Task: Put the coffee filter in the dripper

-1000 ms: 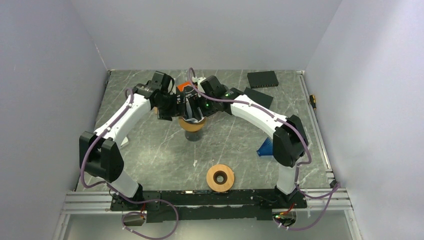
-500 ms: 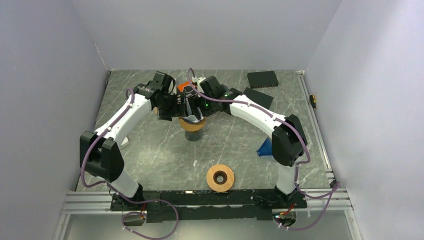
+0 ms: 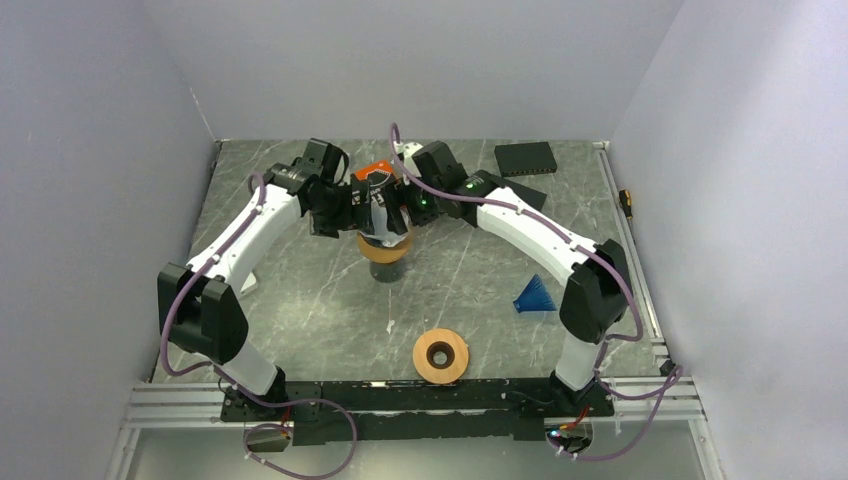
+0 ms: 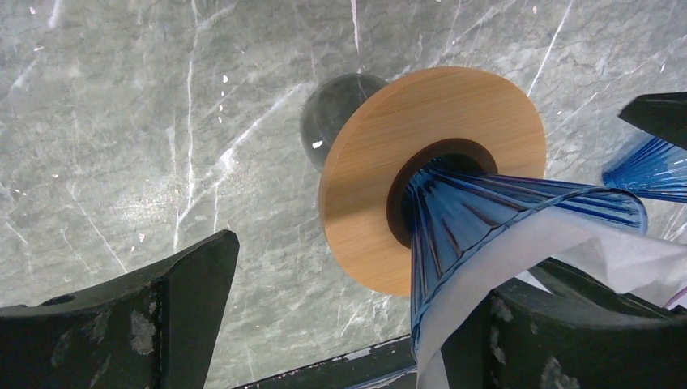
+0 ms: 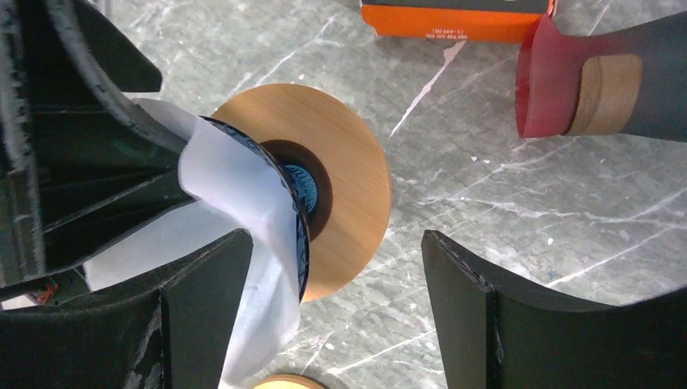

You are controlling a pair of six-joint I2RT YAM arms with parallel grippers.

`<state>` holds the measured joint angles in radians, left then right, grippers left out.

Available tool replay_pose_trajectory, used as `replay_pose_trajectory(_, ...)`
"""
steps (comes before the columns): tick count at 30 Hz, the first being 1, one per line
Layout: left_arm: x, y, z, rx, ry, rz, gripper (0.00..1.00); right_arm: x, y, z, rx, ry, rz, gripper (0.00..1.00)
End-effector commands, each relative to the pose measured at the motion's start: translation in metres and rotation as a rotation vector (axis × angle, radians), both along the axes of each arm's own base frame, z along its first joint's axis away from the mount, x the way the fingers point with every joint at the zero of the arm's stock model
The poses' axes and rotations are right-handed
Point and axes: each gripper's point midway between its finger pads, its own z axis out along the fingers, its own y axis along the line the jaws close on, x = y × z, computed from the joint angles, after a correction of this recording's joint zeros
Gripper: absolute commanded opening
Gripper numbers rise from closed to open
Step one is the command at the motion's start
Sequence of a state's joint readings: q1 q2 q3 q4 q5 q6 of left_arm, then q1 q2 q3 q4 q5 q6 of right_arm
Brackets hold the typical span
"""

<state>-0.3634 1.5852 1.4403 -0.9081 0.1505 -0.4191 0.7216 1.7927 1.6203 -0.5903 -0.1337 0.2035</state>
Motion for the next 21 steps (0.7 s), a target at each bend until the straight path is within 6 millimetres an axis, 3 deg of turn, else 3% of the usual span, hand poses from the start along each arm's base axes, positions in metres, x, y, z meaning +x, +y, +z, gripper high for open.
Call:
replay_pose_trajectory(1, 0.008, 0.002, 0.028, -0.012, -0.077, 0.001, 0.9, -0.001, -0.002, 0.042, 0.089, -0.049, 0.009, 0.82)
replay_pose_trajectory(11, 0.012, -0.006, 0.053, -0.084, -0.137, -0.05, 0.92, 0.003, 0.008, 0.039, 0.124, -0.024, 0.028, 0.82)
replay_pose_trajectory(21, 0.007, -0.008, 0.028, -0.083, -0.069, -0.073, 0.91, 0.018, 0.013, 0.023, 0.093, -0.034, 0.015, 0.82)
